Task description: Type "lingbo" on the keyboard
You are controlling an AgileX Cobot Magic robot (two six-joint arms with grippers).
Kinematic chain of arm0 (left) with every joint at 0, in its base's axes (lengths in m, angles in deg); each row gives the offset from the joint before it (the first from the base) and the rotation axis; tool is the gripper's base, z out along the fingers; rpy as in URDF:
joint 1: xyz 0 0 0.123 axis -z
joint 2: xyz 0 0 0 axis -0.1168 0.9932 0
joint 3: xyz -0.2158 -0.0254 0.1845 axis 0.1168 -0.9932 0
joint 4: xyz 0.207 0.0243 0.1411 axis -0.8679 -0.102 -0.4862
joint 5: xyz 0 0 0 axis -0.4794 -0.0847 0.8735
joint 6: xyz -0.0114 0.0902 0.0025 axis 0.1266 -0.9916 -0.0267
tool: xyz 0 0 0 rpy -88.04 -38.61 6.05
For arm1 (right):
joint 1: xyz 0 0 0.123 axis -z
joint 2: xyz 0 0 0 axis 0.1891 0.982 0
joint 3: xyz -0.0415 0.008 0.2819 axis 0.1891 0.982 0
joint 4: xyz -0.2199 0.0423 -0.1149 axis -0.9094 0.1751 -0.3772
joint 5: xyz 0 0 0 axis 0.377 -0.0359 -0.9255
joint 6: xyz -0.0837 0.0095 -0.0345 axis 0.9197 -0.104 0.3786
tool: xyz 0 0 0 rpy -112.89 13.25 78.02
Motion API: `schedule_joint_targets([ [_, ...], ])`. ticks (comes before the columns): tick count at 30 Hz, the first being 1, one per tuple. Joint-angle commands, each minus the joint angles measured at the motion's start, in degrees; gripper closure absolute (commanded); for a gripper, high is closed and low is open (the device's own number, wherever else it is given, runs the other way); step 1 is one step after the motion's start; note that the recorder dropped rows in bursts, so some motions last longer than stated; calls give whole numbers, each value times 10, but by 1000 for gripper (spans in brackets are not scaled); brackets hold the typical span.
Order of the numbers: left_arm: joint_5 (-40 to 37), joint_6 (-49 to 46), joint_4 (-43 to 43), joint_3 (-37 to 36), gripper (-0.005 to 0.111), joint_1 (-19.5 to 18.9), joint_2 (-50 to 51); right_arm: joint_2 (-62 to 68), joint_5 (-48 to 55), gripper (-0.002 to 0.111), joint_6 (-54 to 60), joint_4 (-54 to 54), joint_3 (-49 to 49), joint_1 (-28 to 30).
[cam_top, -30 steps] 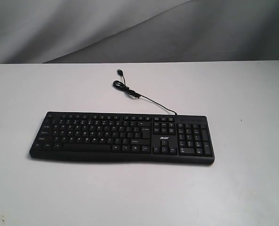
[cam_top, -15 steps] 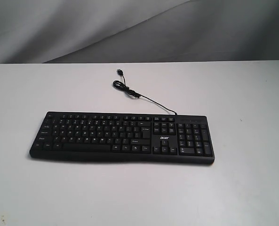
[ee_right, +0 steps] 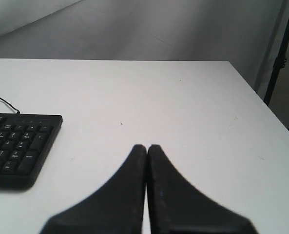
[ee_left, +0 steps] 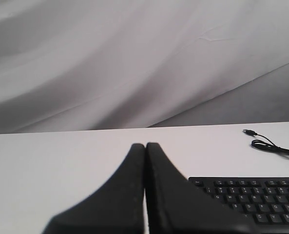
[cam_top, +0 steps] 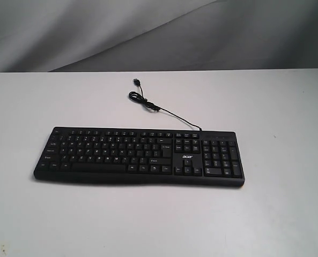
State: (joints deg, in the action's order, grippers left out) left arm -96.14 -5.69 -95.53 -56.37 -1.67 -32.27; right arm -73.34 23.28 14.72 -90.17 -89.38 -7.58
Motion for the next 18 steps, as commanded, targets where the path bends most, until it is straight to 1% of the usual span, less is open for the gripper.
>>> schedule_joint_targets([
  [1,5,1,0,-3,106,4,-3,-3,0,108,-4,0,2,2],
  [18,5,1,0,-3,106,4,-3,-3,0,108,-6,0,2,2],
])
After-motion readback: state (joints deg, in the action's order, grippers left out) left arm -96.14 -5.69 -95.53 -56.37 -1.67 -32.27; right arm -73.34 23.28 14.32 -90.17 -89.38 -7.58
